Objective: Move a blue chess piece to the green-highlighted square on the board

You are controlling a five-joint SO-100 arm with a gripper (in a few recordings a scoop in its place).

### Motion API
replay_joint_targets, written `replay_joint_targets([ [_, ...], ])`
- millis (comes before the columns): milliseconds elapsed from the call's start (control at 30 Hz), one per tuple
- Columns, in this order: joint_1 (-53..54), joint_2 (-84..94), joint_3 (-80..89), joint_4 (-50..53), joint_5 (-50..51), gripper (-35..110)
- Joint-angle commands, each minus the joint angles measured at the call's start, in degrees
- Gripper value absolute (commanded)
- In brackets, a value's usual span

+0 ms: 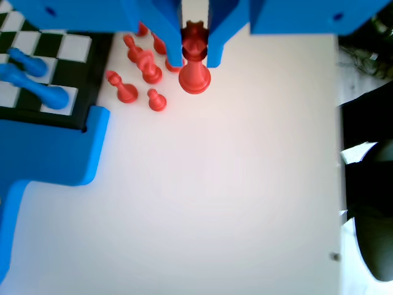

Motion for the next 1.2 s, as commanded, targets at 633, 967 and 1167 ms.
replay_joint_targets([
  [633,-4.7,-3.0,6.5,-17.1,5.6,1],
  [967,-4.9,-0.7,11.3,-17.8,4.4,1],
  [1167,-4.8,-0.3,11.5,-17.5,4.0,2],
])
